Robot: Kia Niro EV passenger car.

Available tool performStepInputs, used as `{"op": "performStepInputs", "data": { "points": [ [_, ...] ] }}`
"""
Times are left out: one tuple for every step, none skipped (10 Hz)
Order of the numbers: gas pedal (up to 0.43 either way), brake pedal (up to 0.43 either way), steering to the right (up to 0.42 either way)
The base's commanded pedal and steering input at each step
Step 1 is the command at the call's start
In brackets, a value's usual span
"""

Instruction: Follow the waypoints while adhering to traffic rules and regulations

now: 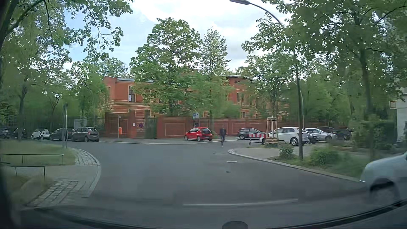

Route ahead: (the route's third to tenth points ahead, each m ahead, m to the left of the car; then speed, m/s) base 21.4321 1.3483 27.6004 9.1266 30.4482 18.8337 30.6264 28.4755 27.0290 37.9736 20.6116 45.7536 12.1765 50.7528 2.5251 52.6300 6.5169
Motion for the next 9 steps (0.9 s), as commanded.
{"op": "performStepInputs", "data": {
  "points": [
    [0.0, 0.122, -0.179],
    [0.0, 0.091, -0.176],
    [0.0, 0.018, -0.172],
    [0.0, 0.018, -0.172],
    [0.0, 0.024, -0.174],
    [0.059, 0.018, -0.178],
    [0.169, 0.018, -0.182],
    [0.169, 0.018, -0.185],
    [0.177, 0.018, -0.186]
  ]
}}
